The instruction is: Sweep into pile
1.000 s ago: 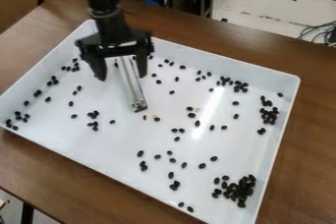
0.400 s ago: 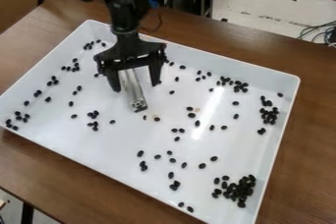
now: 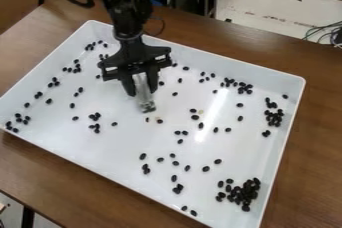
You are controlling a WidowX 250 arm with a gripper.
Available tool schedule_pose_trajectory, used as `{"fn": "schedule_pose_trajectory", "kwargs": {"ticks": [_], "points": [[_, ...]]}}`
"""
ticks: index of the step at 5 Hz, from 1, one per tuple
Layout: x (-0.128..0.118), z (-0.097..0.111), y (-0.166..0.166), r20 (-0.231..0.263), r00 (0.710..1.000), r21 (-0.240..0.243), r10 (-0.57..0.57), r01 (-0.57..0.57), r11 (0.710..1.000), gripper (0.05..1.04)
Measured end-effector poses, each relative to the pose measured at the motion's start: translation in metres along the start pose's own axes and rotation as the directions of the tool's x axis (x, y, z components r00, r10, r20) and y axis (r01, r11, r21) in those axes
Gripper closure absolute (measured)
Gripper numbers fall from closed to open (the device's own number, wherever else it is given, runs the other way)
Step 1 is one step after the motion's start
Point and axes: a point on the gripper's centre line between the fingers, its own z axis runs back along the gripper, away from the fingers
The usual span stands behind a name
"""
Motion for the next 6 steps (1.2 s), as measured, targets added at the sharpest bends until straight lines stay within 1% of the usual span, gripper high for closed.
{"fn": "schedule_pose_trajectory", "kwargs": {"ticks": [1,2,3,4,5,6], "points": [[0.001,-0.005,0.003,-0.009,1.000,0.004,0.007,-0.007,1.000,0.732],[0.002,-0.009,0.004,-0.018,1.000,0.007,0.003,-0.003,1.000,0.732],[-0.006,-0.002,0.005,-0.044,0.995,0.058,-0.091,0.093,0.994,0.732],[-0.019,0.030,-0.006,-0.013,0.960,0.096,-0.280,0.280,0.955,0.732],[-0.055,0.050,-0.033,-0.011,0.879,0.059,-0.476,0.476,0.877,0.732],[-0.086,0.049,-0.057,-0.036,0.797,-0.008,-0.603,0.603,0.798,0.732]]}}
